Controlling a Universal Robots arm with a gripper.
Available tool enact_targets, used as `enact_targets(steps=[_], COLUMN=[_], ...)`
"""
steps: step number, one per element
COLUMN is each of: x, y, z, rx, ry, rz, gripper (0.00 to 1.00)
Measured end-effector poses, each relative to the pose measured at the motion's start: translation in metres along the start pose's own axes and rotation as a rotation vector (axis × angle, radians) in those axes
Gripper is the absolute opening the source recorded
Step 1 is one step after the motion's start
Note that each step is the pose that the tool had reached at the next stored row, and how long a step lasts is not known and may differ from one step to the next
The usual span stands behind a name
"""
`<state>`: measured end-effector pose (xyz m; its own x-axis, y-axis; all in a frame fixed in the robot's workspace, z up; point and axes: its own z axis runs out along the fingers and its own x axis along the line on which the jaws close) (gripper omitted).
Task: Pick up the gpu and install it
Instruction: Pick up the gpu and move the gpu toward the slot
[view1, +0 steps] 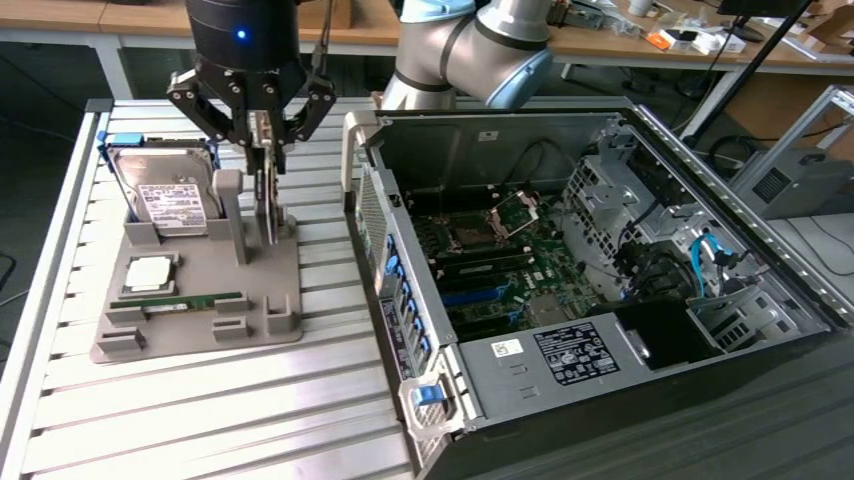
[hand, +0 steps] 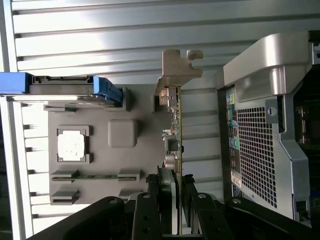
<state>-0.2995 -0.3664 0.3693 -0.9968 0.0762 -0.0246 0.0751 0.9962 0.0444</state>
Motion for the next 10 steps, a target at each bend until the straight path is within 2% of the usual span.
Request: enact_targets(steps=[10], x=[0.0], y=[0.0007], z=[-0.0148], rx=[0.0], ry=[0.0001], rz=[0.0], gripper=[0.3])
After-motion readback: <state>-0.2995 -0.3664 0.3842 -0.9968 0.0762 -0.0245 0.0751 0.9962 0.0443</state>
